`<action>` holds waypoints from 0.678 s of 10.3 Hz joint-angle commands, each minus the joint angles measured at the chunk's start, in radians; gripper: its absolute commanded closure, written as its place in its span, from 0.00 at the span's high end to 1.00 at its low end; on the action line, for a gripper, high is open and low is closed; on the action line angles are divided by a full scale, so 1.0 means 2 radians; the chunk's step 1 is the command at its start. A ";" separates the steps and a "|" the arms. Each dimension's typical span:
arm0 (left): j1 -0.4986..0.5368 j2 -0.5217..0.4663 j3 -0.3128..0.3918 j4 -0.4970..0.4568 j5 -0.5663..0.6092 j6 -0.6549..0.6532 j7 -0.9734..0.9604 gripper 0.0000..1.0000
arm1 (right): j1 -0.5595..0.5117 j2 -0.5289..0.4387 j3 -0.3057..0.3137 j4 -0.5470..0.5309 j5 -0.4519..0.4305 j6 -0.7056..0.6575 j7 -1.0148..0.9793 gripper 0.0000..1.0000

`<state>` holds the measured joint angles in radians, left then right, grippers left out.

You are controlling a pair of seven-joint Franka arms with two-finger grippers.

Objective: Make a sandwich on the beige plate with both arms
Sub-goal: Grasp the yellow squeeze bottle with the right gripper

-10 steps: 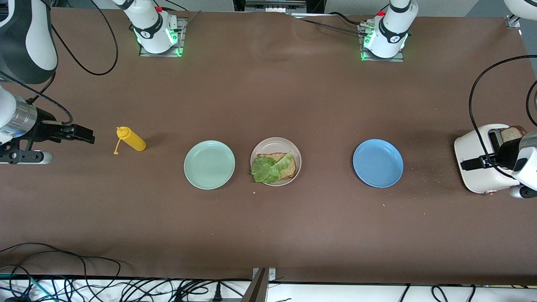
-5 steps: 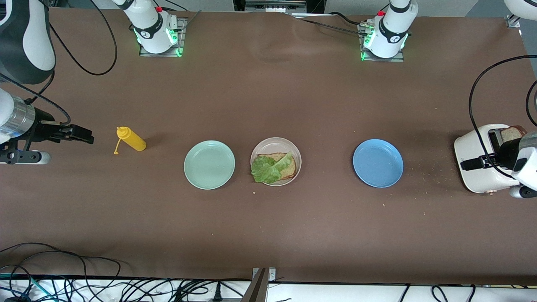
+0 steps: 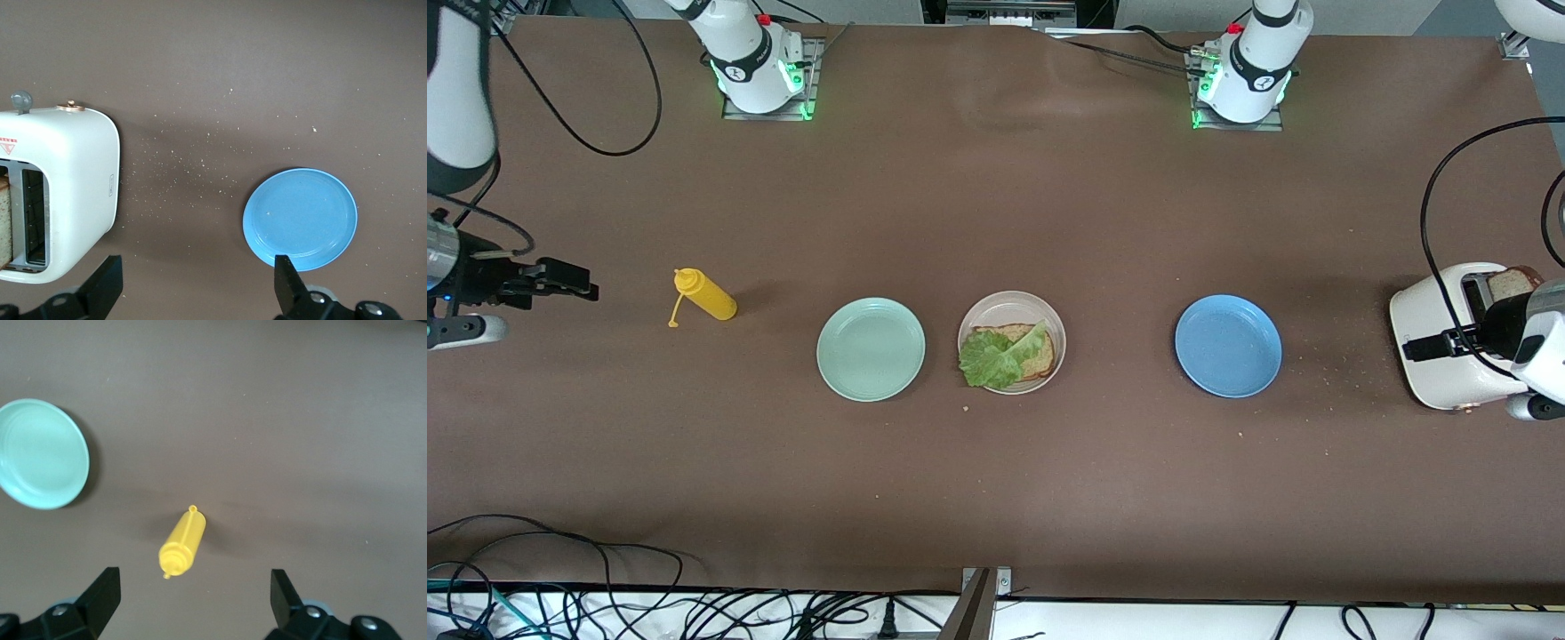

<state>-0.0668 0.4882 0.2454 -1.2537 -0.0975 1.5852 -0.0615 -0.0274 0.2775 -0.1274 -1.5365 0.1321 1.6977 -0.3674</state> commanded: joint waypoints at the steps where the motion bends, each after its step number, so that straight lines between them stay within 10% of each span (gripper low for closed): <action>1: -0.003 -0.006 -0.001 -0.005 0.017 -0.006 -0.004 1.00 | -0.041 0.002 0.001 -0.041 0.082 0.012 -0.164 0.99; 7: -0.003 -0.006 -0.001 -0.007 0.017 -0.006 -0.004 1.00 | -0.096 0.007 0.000 -0.163 0.188 0.064 -0.561 0.99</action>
<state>-0.0670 0.4887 0.2451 -1.2570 -0.0975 1.5839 -0.0615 -0.1800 0.3137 -0.1339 -1.7680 0.4453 1.7809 -1.2937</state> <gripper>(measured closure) 0.000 0.004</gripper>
